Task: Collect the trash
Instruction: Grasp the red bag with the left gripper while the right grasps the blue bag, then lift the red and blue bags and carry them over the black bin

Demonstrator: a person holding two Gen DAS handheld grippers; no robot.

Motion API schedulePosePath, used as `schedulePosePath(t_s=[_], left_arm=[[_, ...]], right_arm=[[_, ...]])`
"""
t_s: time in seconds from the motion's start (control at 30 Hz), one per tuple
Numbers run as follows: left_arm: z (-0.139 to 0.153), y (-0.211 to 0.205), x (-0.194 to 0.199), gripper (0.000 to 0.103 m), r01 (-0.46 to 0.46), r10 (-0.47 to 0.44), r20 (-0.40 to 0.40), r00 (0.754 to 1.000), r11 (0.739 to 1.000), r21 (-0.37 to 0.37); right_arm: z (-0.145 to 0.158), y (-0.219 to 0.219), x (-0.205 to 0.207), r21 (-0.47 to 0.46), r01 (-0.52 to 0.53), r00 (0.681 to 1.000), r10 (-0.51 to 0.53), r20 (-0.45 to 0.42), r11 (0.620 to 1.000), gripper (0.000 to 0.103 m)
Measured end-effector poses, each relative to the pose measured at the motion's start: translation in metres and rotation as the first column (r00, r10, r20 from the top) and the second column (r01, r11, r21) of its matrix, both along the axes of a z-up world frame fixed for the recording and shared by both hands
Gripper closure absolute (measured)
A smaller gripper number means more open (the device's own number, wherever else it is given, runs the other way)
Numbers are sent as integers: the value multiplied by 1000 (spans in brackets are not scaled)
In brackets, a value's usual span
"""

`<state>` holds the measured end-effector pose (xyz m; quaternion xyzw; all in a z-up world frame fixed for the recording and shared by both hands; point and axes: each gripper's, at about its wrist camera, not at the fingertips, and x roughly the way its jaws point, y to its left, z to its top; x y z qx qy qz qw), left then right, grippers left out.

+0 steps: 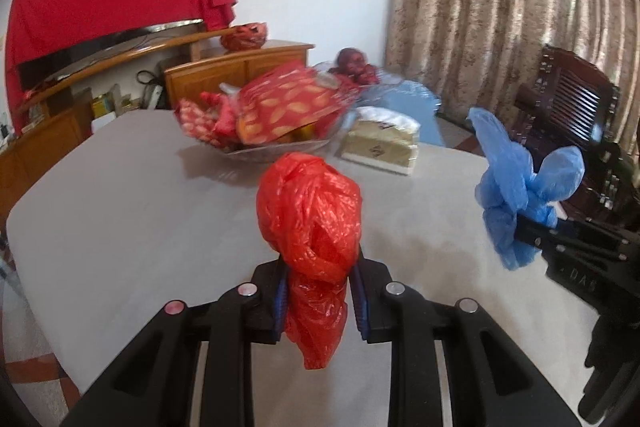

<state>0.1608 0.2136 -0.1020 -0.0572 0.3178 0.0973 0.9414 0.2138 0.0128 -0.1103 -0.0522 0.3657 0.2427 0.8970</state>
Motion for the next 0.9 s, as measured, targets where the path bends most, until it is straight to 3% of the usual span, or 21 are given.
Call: schedulePosePath(t_s=[0.47,0.9], left_arm=[[50,-94,-29,77,155,-155,71,985,988,12],[74,-156,-56,77,288,-287,113,951,958,10]], right_arm=[[46,-87,-63,43,99,994,-101,37,994,76],[70,-161,-116,55,222,971,-226,79,973,76]])
